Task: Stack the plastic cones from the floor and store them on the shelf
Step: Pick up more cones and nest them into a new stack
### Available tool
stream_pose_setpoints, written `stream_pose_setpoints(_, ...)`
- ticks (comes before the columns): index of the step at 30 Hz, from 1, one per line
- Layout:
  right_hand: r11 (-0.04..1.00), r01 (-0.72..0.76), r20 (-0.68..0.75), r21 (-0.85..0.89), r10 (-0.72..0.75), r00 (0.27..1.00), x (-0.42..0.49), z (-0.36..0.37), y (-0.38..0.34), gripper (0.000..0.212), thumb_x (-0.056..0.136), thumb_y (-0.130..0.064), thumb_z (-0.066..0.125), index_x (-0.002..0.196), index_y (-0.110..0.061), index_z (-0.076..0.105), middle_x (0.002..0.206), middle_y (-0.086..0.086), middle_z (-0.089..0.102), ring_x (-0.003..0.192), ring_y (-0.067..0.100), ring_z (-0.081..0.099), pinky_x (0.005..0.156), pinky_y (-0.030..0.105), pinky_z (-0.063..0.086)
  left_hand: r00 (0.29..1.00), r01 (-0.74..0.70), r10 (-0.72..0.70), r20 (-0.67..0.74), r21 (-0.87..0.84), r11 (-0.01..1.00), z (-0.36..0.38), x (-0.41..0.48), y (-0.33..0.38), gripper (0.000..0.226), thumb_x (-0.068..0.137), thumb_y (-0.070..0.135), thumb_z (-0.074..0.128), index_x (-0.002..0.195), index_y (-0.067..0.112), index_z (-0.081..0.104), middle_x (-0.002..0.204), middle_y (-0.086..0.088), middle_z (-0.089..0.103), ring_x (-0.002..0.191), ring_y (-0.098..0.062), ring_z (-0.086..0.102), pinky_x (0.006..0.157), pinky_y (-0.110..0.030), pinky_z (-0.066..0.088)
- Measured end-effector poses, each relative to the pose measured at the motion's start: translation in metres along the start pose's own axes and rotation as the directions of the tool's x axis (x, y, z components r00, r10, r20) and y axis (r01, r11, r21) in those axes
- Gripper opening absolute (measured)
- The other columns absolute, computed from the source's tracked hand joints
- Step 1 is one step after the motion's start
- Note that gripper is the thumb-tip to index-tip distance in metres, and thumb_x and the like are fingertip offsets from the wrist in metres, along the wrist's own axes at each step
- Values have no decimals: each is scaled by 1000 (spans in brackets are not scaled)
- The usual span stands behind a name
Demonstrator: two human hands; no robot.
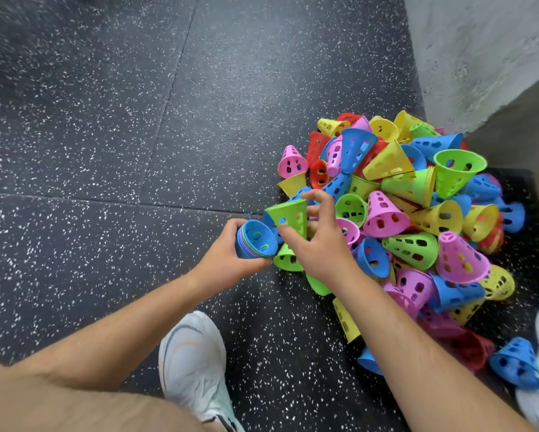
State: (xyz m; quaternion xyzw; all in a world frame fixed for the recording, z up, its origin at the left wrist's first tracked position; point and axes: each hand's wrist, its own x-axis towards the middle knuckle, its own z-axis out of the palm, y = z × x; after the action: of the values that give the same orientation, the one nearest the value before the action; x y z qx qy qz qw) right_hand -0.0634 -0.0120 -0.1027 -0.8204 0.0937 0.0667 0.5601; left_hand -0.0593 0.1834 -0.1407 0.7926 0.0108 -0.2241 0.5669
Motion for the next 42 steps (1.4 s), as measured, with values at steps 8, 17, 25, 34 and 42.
stream_pose_setpoints(8, 992, 2, 75, -127, 8, 997, -8, 11, 15, 61, 74, -54, 72, 122, -39, 38, 115, -9, 62, 109, 10, 60, 94, 38, 50, 1000, -15, 15, 20, -12, 1000, 10, 5, 8, 73, 64, 37, 89, 125, 24, 51, 111, 10, 70, 97, -5, 69, 85, -27, 57)
stream_pose_setpoints(17, 966, 62, -47, -251, -77, 996, 17, 9, 7, 42, 97, -39, 58, 130, -15, 50, 126, -1, 53, 115, 17, 53, 103, 39, 44, 1000, -1, 1, -10, 38, 999, 5, 19, 3, 63, 74, 16, 91, 123, 24, 52, 109, 8, 69, 91, 0, 67, 78, -14, 52)
stream_pose_setpoints(25, 449, 218, 137, -866, -207, 969, 57, 8, 0, 35, 87, -22, 61, 123, -21, 62, 131, 7, 51, 123, 31, 41, 103, 42, 36, 1000, 12, -10, -27, 58, 998, 1, 26, 0, 65, 73, 18, 92, 123, 24, 51, 110, 11, 67, 88, 8, 63, 76, -8, 48)
stream_pose_setpoints(34, 186, 272, 274, -944, -15, 962, 90, 8, 8, 53, 84, -26, 68, 134, -26, 50, 131, 7, 47, 125, 32, 42, 112, 44, 28, 1000, 28, -27, -13, 42, 999, 0, 31, -2, 66, 72, 17, 92, 123, 24, 51, 109, 8, 68, 85, 7, 63, 74, -10, 50)
stream_pose_setpoints(42, 892, 42, 45, -450, -25, 999, 65, -9, -5, 64, 80, -46, 71, 138, -48, 44, 120, 1, 40, 115, 21, 43, 101, 30, 35, 1000, 23, -21, -23, 72, 997, -3, 27, -6, 65, 73, 18, 92, 123, 24, 51, 110, 11, 67, 90, 7, 63, 76, -7, 47)
